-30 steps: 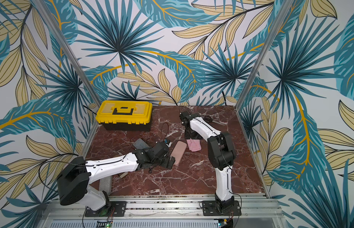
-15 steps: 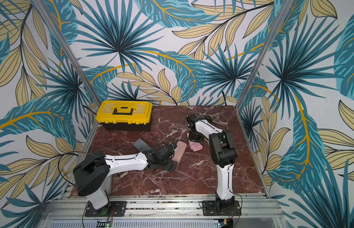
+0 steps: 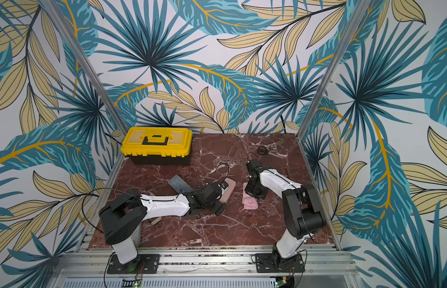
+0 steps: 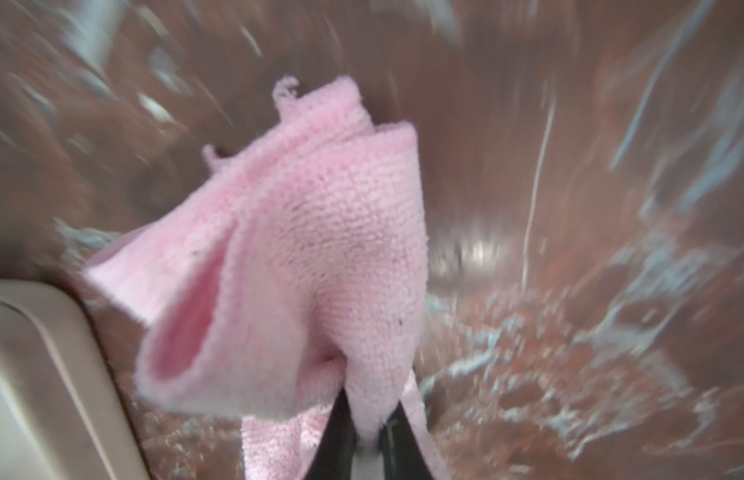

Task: Wipe the eyeglass case
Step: Adjust the eyeglass case at the center of the board.

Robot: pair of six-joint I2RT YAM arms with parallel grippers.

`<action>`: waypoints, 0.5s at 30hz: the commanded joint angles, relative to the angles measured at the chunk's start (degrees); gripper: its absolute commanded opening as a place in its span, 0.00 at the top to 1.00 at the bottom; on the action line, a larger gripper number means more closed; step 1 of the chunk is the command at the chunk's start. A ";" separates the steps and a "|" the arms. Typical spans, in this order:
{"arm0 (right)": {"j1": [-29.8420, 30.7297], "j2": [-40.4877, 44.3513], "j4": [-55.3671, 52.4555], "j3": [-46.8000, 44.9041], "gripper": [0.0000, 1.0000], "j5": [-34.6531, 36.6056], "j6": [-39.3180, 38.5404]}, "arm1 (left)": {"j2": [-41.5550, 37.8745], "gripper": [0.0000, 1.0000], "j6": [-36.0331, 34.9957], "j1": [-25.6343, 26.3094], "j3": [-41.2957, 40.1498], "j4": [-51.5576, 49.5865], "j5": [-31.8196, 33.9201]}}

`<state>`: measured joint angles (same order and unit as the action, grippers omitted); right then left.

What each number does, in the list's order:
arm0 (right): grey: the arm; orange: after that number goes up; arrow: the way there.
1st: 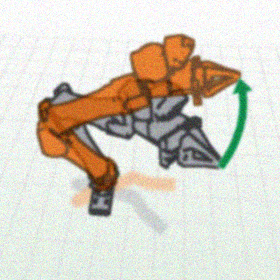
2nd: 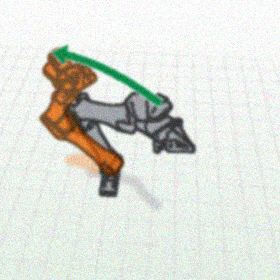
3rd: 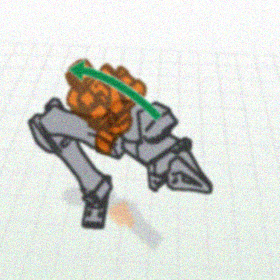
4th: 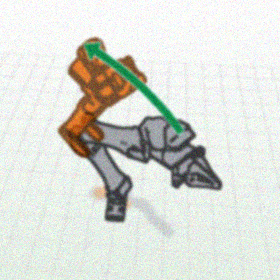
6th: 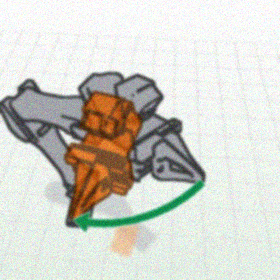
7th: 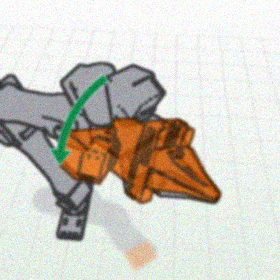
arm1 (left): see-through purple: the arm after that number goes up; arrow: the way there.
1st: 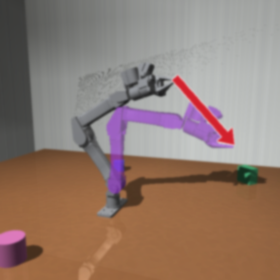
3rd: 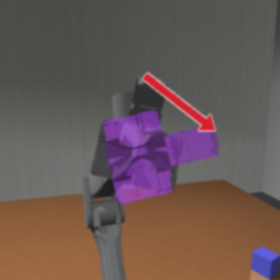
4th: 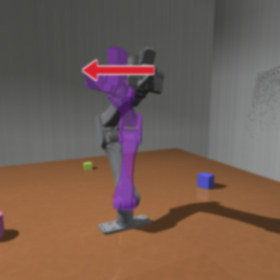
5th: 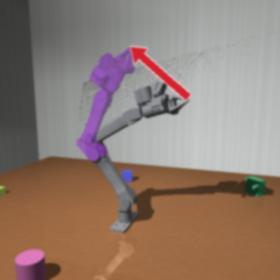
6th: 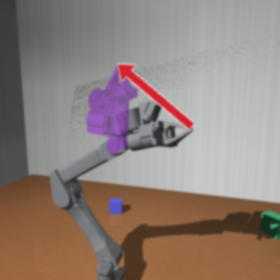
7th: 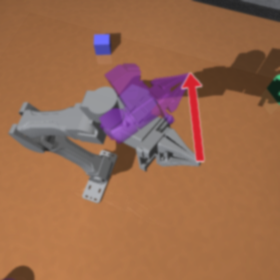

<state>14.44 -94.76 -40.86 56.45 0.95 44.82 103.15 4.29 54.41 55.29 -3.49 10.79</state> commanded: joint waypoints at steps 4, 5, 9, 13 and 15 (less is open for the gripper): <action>0.42 5.07 2.10 -4.13 0.59 -13.27 4.50 | -5.10 0.04 -8.15 -4.77 -6.94 3.87 -6.55; 0.42 6.48 -0.43 -3.55 0.51 -11.96 3.16 | -6.21 0.04 -8.38 -5.46 -7.90 4.24 -7.96; 0.33 12.08 -10.88 -1.05 0.34 -4.71 -2.26 | -9.40 0.03 -9.21 -6.08 -10.12 3.76 -11.54; 0.33 13.44 -17.27 3.32 0.32 6.11 -8.41 | -11.45 0.01 -7.02 -6.08 -10.86 1.97 -11.66; 0.49 12.28 -19.26 5.32 0.34 10.51 -12.82 | -13.38 0.00 -5.81 -6.09 -12.13 1.99 -10.58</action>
<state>14.76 -81.52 -53.30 59.99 2.22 39.09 92.31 -2.83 48.23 45.54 -0.91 0.84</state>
